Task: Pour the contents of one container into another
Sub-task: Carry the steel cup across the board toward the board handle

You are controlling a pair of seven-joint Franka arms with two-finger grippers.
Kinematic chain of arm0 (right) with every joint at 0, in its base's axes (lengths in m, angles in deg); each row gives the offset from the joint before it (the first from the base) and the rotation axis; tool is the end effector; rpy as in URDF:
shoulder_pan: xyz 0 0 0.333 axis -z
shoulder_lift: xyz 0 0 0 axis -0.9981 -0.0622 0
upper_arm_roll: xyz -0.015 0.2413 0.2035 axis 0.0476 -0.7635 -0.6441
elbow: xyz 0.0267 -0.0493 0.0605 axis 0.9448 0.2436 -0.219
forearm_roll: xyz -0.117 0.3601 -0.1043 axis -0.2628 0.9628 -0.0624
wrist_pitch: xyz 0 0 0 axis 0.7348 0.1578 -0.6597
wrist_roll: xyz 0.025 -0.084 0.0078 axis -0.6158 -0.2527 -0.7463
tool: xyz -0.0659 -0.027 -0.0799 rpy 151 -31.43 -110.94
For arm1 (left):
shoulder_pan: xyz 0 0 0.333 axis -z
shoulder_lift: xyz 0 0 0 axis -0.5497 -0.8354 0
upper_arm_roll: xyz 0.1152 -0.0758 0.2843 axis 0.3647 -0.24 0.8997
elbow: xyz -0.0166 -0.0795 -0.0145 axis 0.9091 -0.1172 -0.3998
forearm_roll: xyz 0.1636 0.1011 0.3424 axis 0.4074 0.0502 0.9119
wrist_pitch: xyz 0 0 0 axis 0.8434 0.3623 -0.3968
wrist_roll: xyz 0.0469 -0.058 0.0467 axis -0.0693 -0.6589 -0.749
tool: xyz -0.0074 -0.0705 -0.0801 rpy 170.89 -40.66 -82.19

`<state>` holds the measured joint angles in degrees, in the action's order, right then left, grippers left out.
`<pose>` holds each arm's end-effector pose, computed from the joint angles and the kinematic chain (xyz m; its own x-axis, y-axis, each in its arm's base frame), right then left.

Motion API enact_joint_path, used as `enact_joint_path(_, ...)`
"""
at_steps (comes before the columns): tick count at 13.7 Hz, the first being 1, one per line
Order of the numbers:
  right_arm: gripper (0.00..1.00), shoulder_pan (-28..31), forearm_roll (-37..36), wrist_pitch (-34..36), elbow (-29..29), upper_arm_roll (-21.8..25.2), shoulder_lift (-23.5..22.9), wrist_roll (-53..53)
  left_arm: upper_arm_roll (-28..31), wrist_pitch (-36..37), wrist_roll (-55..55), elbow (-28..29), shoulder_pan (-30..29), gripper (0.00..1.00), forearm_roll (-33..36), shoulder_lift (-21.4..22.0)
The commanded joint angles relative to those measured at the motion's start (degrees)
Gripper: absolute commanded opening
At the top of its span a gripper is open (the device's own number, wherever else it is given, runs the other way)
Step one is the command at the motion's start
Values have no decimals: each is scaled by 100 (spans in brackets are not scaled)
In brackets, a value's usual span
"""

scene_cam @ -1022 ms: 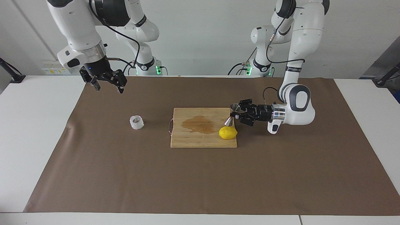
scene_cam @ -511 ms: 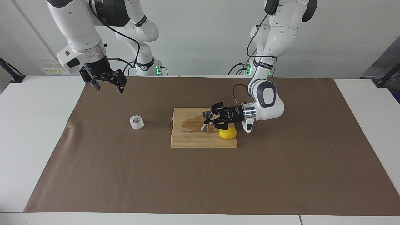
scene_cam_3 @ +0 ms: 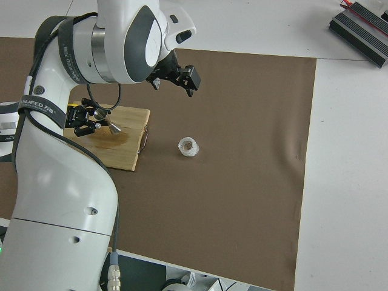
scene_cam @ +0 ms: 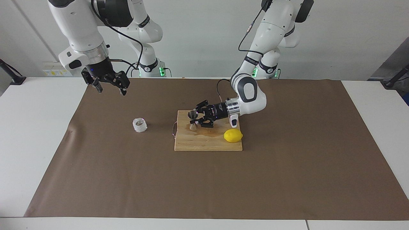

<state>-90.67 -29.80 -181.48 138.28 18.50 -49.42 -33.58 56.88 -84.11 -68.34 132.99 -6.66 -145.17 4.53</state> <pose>0.5561 0.0210 0.6072 0.9904 -0.1378 0.0147 -0.1380 -0.9903 0.0166 0.4810 -0.3843 0.2868 -0.1279 0.1214 -0.9843 0.9842 0.1384 -0.1108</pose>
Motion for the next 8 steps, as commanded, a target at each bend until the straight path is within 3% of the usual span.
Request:
enact_joint_path(1, 100, 81, 145, 32, 117, -28, 128, -173, 99, -99, 191, 61, 257, 0, -569, -35)
enact_joint_path(3, 100, 72, 145, 23, 117, -28, 128, -173, 99, -108, 743, 61, 311, 0, -852, -115)
enact_joint_path(8, 100, 81, 145, 32, 117, -28, 128, -173, 108, -161, 886, 61, 311, 0, -844, -115)
